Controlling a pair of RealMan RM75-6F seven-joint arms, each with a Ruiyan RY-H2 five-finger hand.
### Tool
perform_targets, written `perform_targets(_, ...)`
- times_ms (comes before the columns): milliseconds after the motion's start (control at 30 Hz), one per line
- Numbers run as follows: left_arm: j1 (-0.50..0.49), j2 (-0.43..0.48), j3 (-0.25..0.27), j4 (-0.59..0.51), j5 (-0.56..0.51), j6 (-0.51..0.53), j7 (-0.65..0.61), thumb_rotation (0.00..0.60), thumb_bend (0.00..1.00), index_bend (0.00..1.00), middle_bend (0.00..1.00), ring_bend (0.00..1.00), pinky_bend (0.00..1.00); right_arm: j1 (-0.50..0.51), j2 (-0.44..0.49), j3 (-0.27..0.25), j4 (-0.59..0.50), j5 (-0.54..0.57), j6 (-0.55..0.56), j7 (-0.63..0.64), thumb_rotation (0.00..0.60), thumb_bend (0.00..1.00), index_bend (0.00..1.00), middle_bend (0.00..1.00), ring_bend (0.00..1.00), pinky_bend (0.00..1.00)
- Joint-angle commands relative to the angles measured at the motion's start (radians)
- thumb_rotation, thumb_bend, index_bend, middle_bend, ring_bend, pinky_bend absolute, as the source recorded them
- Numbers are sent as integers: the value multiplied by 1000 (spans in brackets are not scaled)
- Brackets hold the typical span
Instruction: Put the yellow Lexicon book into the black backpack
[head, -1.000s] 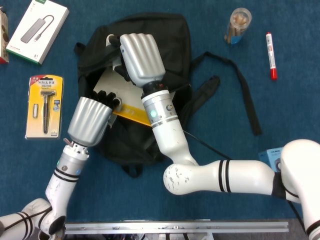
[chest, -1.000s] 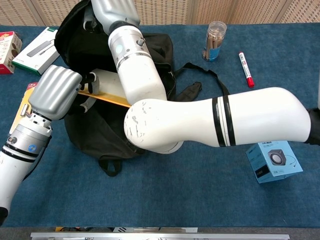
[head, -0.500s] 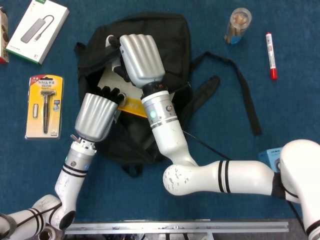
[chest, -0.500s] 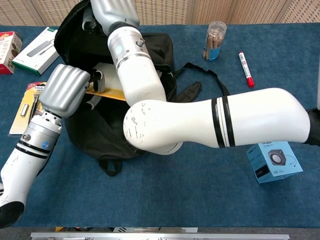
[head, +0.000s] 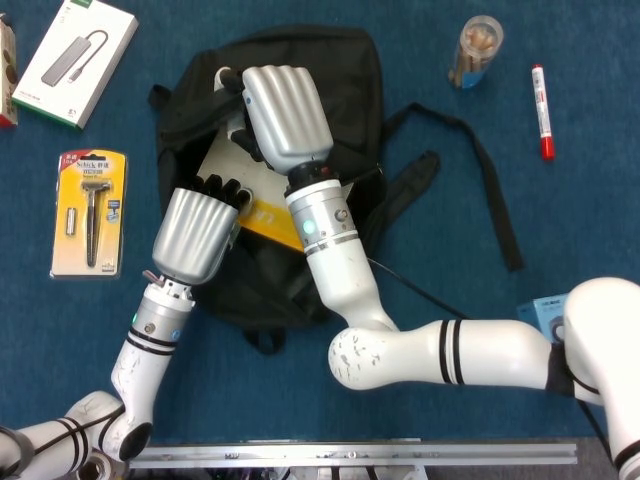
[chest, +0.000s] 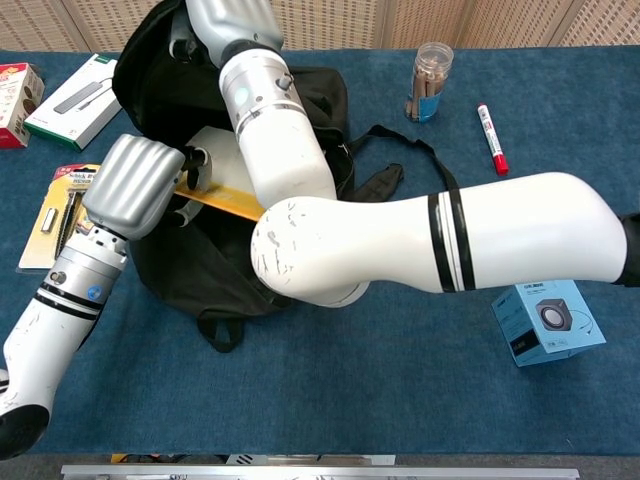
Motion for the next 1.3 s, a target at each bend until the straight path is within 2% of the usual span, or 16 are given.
perform_targets(33,3,0,-3,-6,-5,4,7,600,108,420,552,507,589,-3,2,-3,-3,2,-1,-3,600,886,722,627,641,855)
perform_targets(200,16,14,-11,-43,-20,16,22,600,28,343,496,480,565,-6,5,-9,-8,0,-1,-5,600,886,722,627,641,855)
perform_targets(367,31,37,-11,-87,-35,21,47,600,24,310,482,474,565,-9,8,-13,-15,-1,-3,-3,600,886,722,627,641,855)
perform_targets(600,60,77,26,-116,-27,26,90,600,24,297,454,445,565,-17,18,-21,-27,-2,-9,-3,600,886,722,627,641,855)
perform_targets(733,61,92,31,-119,-28,14,84,600,24,372,459,448,565,-23,22,-26,-32,-3,-11,0,600,886,722,627,641,855)
perform_targets(867,51,86,25,-103,-25,5,79,600,24,456,514,463,565,-26,25,-28,-37,-2,-12,1,600,886,722,627,641,855)
perform_targets(1300,35,67,27,-93,4,2,112,600,24,556,586,493,565,-37,36,-38,-49,-1,-16,1,600,885,722,627,641,855)
